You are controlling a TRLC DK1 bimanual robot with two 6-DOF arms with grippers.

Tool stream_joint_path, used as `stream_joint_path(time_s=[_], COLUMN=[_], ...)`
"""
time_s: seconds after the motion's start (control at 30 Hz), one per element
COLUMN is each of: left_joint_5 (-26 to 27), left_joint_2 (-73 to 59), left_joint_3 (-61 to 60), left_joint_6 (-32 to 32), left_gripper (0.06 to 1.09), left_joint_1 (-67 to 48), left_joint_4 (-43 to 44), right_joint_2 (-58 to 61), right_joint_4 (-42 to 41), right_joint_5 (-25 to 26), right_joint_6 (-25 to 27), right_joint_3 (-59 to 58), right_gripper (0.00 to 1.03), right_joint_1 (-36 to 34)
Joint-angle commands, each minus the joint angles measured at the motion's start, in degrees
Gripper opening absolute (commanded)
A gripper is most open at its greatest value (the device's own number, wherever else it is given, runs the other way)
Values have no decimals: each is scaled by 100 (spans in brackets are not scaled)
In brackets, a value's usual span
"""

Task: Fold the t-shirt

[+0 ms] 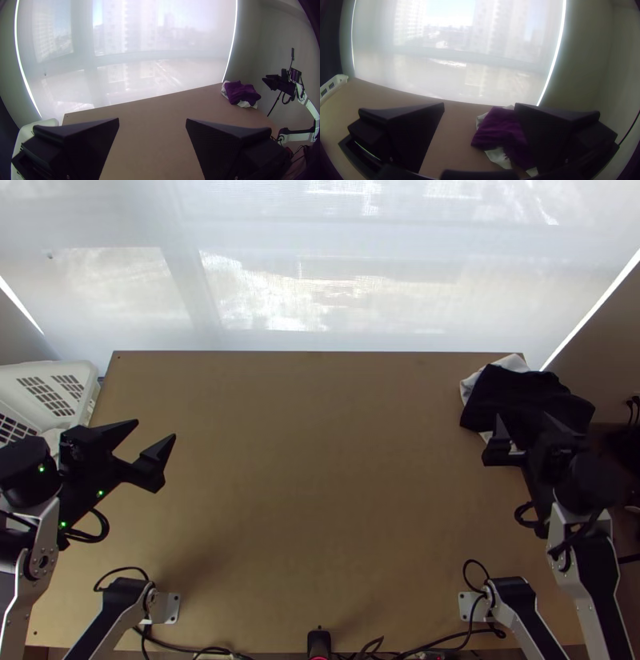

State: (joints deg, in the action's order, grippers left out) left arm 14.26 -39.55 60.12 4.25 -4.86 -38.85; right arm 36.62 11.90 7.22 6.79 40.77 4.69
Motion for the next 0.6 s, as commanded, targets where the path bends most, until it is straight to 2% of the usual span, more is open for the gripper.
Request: stream_joint_path(time_s=[0.0, 0.07, 0.17, 0.3, 0.37, 0.4, 0.43, 0.5, 0.57], left_joint_5=[-20, -125, -240, -916, -1110, -1145, -1171, -1162, -1162], left_joint_2=[1125, 1459, 1881, 3059, 4043, 3999, 3929, 3990, 3981], left_joint_3=[-1468, -1951, -2637, -3656, -4518, -4570, -4491, -4843, -4983], left_joint_6=[199, 322, 120, -126, -267, -267, -293, -258, -258], left_gripper=[103, 103, 103, 103, 103, 103, 103, 103, 103], left_joint_1=[337, 504, 601, 961, 1242, 1251, 1295, 1286, 1260], left_joint_4=[1099, 1494, 1987, 3050, 3885, 4008, 3701, 4201, 4166], right_joint_2=[-2159, -2862, -3574, -3688, -3688, -3688, -3688, -3680, -3662], right_joint_4=[111, 111, 216, -21, -513, -768, -926, -909, -768], right_joint_5=[139, 139, 130, 148, 104, 95, 95, 33, 16], right_joint_6=[367, 525, 763, 868, 868, 859, 833, 640, 596], right_joint_3=[-1406, -1801, -2276, -2917, -3234, -3383, -3471, -3524, -3541], right_gripper=[98, 98, 98, 98, 98, 98, 98, 98, 98], right_joint_1=[392, 480, 489, 322, 234, 278, 331, 498, 823])
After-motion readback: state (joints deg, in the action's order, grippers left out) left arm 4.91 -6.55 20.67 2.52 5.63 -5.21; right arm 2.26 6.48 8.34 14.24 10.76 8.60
